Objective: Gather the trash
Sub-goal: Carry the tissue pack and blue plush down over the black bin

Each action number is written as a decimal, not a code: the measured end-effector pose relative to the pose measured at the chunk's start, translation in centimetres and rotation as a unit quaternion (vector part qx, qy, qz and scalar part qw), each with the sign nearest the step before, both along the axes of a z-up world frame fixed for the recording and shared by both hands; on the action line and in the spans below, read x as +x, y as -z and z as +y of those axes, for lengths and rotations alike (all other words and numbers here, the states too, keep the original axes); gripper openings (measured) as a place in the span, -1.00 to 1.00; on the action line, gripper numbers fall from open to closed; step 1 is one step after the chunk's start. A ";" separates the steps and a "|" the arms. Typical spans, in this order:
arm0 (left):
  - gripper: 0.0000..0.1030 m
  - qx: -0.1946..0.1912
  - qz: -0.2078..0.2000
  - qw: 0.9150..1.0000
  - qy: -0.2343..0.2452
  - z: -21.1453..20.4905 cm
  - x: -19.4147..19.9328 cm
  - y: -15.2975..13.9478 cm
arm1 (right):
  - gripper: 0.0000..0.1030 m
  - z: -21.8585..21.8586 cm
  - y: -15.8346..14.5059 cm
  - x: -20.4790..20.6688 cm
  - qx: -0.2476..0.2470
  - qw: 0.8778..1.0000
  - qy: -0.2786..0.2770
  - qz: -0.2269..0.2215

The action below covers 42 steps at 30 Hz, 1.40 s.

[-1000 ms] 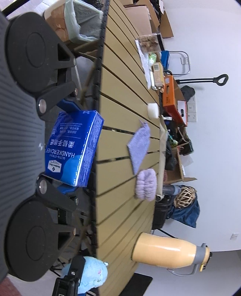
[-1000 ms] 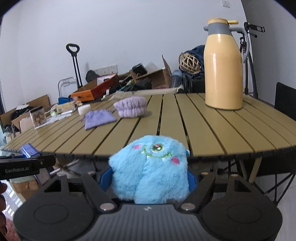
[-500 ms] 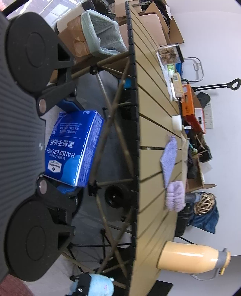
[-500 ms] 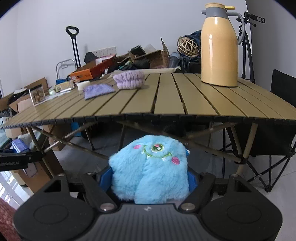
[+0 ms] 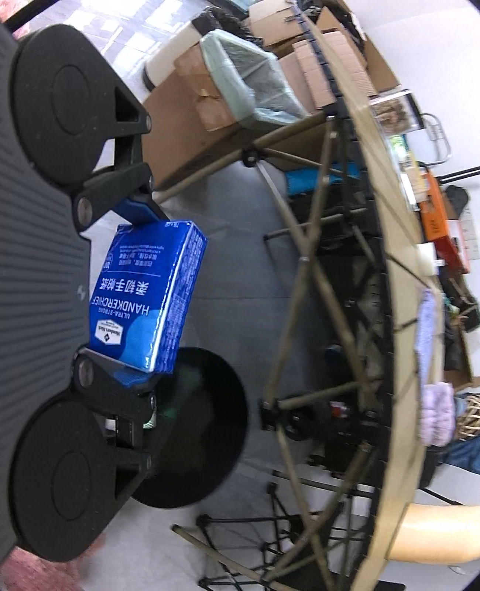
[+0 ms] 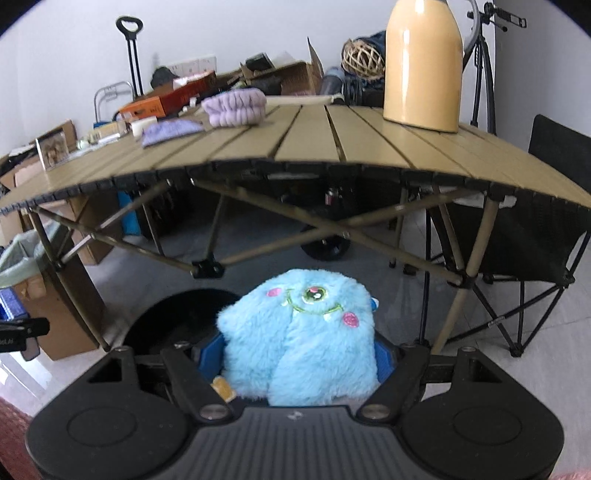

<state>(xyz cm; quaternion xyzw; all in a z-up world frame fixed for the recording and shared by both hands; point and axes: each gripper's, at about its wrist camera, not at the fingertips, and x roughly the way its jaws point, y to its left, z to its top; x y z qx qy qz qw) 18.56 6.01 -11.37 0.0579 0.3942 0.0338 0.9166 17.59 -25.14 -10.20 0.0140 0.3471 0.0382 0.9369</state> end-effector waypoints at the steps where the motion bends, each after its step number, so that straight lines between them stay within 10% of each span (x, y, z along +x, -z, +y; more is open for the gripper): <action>1: 0.42 0.000 0.007 1.000 -0.002 0.2 0.1 0.3 | 0.47 0.0 0.2 0.1 -0.002 1.000 0.001 0.004; 19: 0.42 -0.018 0.120 0.993 -0.016 0.0 3.2 2.7 | 0.47 0.5 2.4 2.0 -0.015 0.998 0.011 0.058; 42: 0.42 -0.043 0.152 0.987 -0.006 -4.6 7.2 2.0 | 0.47 -0.6 4.1 3.4 -0.010 0.994 0.036 0.098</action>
